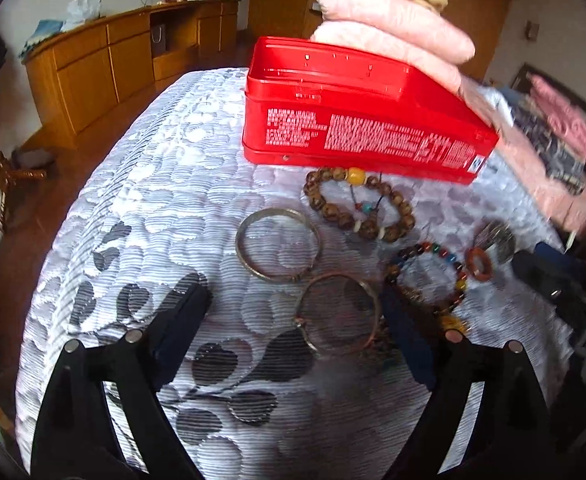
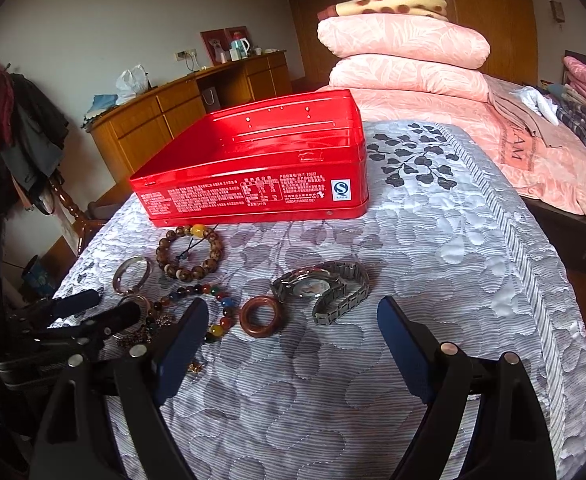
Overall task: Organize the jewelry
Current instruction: 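Lower the left tool onto a silver bangle and close on it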
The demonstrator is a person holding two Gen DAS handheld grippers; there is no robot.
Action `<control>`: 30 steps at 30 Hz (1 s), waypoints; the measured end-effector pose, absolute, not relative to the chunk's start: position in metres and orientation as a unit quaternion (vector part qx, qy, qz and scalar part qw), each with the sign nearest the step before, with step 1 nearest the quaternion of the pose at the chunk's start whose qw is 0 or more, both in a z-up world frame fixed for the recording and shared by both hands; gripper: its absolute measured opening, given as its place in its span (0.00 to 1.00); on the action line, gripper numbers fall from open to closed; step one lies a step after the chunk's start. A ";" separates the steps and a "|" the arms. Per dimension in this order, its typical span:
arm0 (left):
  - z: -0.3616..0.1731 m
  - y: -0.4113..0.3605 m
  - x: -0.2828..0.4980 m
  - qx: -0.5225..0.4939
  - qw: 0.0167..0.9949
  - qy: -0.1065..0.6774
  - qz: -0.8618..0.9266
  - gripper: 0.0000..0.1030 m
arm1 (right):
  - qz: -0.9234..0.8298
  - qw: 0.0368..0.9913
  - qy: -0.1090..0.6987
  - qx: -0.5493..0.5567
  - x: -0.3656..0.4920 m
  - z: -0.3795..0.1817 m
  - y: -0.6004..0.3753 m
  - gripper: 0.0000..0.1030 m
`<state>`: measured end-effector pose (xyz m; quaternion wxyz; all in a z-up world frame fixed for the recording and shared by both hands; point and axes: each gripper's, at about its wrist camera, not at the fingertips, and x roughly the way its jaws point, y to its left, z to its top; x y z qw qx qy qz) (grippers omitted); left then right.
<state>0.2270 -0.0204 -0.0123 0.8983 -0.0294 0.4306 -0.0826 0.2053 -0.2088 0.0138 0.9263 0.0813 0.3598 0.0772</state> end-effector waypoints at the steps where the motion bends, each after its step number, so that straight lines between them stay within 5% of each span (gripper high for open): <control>1: -0.013 -0.022 0.227 -0.025 0.898 0.432 -0.083 0.84 | 0.078 0.926 0.360 0.081 0.205 0.014 -0.209 0.82; 9: -0.018 -0.035 0.231 0.015 0.894 0.442 -0.074 0.81 | 0.077 0.927 0.357 0.081 0.204 0.015 -0.208 0.82; 19: -0.013 -0.018 0.226 0.000 0.904 0.424 -0.058 0.37 | 0.073 0.926 0.361 0.077 0.205 0.014 -0.205 0.82; 24: -0.013 -0.015 0.221 0.009 0.903 0.424 -0.068 0.39 | 0.068 0.923 0.370 0.079 0.208 0.012 -0.203 0.82; 26: -0.012 -0.014 0.219 0.011 0.902 0.426 -0.072 0.45 | 0.068 0.923 0.371 0.079 0.209 0.012 -0.203 0.82; 28: -0.013 -0.011 0.218 0.003 0.899 0.432 -0.071 0.71 | 0.067 0.923 0.371 0.078 0.209 0.012 -0.202 0.82; 30: -0.012 -0.010 0.215 0.000 0.900 0.431 -0.072 0.72 | 0.068 0.922 0.373 0.076 0.210 0.012 -0.201 0.82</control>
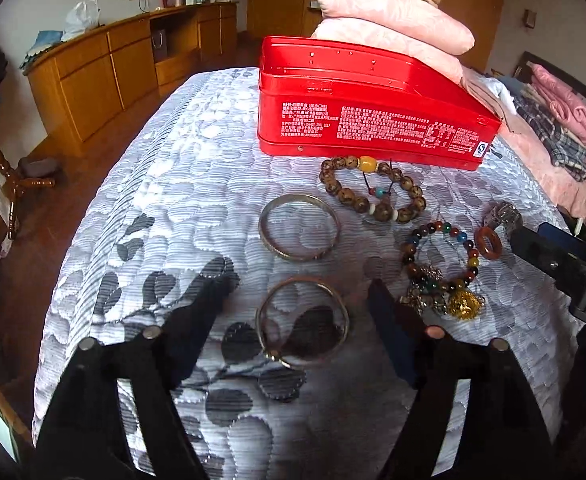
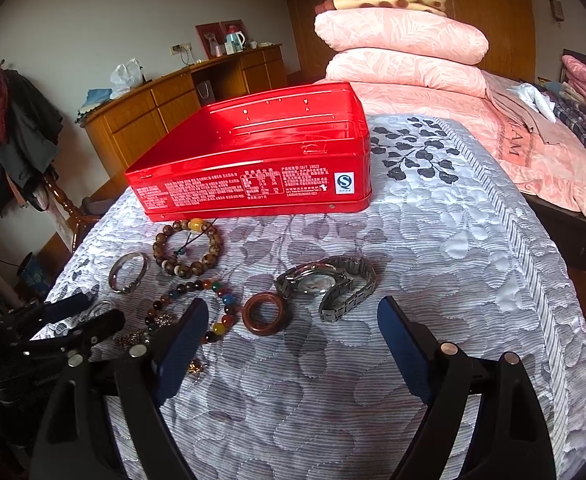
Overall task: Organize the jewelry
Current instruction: 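Lower the left tool onto a silver bangle and close on it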
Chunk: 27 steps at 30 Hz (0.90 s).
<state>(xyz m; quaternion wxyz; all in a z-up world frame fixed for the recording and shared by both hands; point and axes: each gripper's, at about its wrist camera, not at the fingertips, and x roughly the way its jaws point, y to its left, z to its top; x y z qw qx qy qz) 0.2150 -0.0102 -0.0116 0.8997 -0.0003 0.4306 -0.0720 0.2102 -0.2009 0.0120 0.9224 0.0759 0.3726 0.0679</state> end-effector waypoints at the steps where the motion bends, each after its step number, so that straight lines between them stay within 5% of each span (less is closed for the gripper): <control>1: -0.011 -0.010 0.213 0.000 0.900 0.429 -0.073 0.72 | 0.068 0.922 0.373 0.075 0.211 0.012 -0.200 0.82; 9: -0.015 -0.011 0.209 0.017 0.896 0.438 -0.068 0.69 | 0.075 0.921 0.373 0.082 0.210 0.010 -0.202 0.82; 15: -0.014 -0.002 0.202 0.008 0.903 0.425 -0.061 0.44 | 0.077 0.920 0.374 0.084 0.211 0.010 -0.202 0.82; 27: -0.006 0.001 0.216 -0.032 0.908 0.410 -0.075 0.43 | 0.063 0.918 0.383 0.078 0.214 0.008 -0.198 0.82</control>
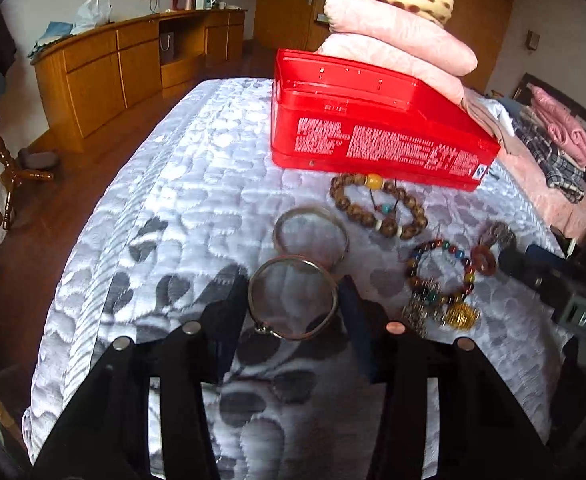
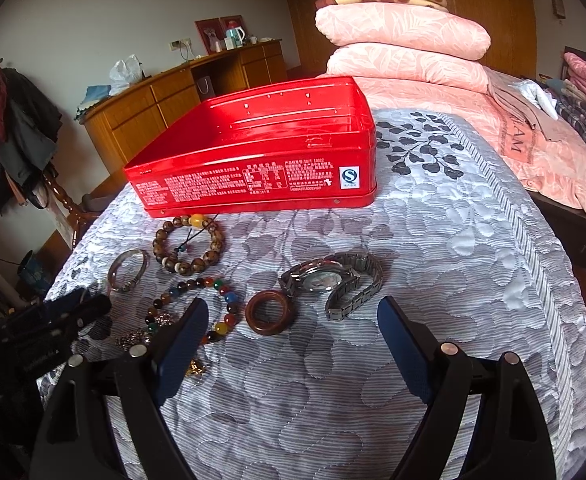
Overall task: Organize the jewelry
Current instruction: 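Lower the left tool onto a silver bangle and close on it, then grasp the silver watch with the right tool while the left holds the bangle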
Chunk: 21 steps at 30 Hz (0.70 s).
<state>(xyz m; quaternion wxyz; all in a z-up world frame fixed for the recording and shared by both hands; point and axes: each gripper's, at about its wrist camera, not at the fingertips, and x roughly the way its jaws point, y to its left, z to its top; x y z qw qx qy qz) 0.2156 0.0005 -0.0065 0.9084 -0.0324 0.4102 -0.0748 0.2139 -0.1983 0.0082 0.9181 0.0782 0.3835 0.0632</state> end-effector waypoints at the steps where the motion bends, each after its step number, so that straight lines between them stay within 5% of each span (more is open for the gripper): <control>1: -0.005 -0.001 0.218 -0.033 0.909 0.408 -0.077 0.43 | 0.062 0.917 0.385 0.080 0.215 0.008 -0.199 0.82; 21: -0.009 -0.009 0.231 -0.062 0.901 0.414 -0.112 0.44 | 0.095 0.906 0.394 0.119 0.239 0.003 -0.199 0.82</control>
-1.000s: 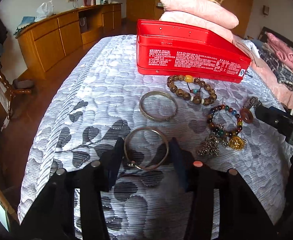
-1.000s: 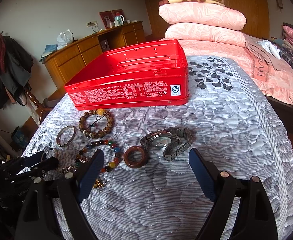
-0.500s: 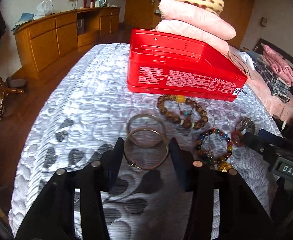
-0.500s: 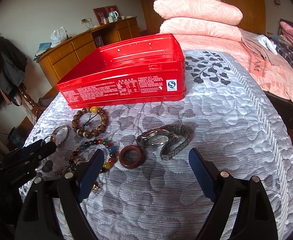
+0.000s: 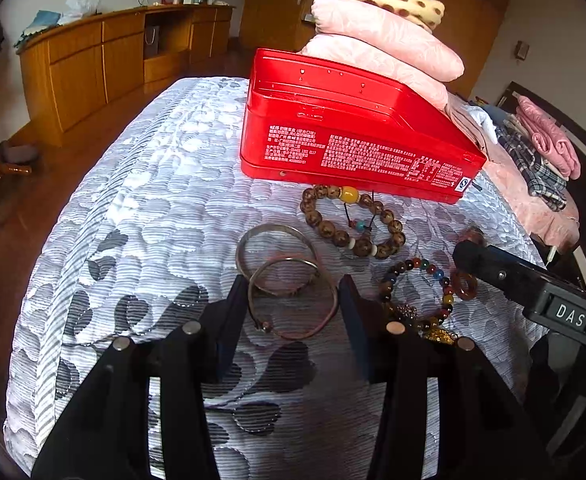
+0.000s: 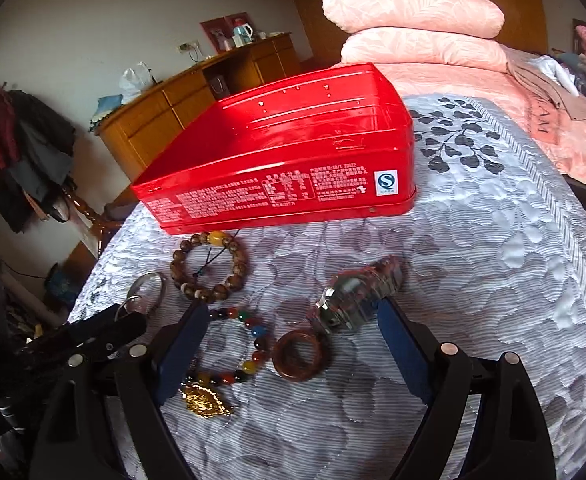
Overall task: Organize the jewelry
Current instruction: 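Grasp the silver watch with the right tool while the left holds the bangle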
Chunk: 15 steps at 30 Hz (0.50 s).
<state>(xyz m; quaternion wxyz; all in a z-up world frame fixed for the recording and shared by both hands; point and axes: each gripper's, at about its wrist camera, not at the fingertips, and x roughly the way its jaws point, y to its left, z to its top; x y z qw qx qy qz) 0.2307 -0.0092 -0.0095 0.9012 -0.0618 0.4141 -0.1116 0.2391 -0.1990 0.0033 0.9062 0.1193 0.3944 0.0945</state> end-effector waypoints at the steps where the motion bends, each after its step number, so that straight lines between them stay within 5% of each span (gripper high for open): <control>1: -0.010 -0.009 0.231 -0.062 0.901 0.414 -0.112 0.44 | 0.083 0.906 0.397 0.122 0.240 0.002 -0.203 0.82; 10: -0.011 -0.012 0.231 -0.058 0.900 0.415 -0.117 0.44 | 0.055 0.899 0.415 0.126 0.256 -0.001 -0.204 0.75; 13: -0.011 -0.012 0.231 -0.059 0.900 0.416 -0.119 0.44 | 0.036 0.898 0.421 0.122 0.265 -0.003 -0.201 0.67; 15: -0.011 -0.012 0.231 -0.059 0.899 0.417 -0.121 0.44 | 0.017 0.900 0.422 0.109 0.267 -0.003 -0.199 0.52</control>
